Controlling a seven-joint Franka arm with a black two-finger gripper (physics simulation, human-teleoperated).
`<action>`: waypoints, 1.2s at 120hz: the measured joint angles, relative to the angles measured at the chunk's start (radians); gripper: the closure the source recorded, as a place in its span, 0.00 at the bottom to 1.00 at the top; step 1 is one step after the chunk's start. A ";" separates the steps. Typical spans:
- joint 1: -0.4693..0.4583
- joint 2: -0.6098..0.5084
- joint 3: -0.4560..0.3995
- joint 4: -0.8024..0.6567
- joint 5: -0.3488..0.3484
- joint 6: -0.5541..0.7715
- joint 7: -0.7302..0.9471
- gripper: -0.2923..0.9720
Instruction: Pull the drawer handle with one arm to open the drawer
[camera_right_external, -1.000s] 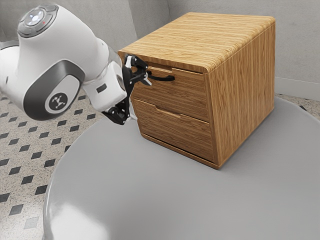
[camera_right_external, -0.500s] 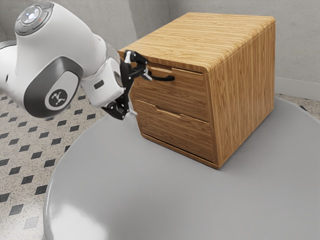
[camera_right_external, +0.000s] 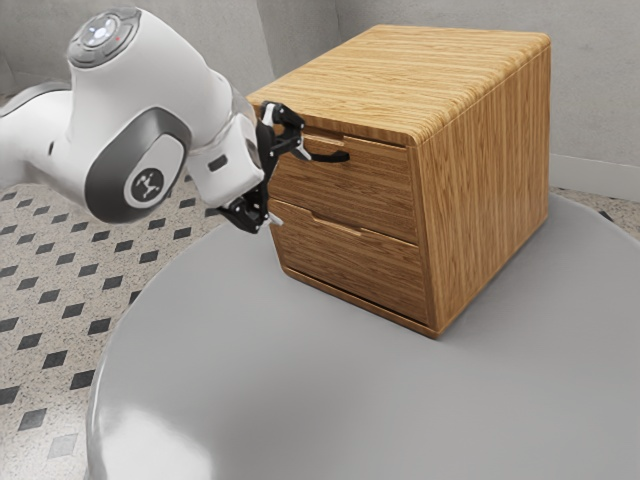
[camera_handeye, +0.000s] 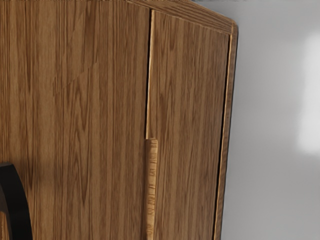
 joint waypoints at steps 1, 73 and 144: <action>0.000 0.001 0.000 0.001 -0.001 0.000 0.000 0.23; 0.005 0.031 0.001 0.013 -0.015 0.001 0.013 0.23; 0.054 0.127 0.001 0.120 -0.038 0.001 0.020 0.23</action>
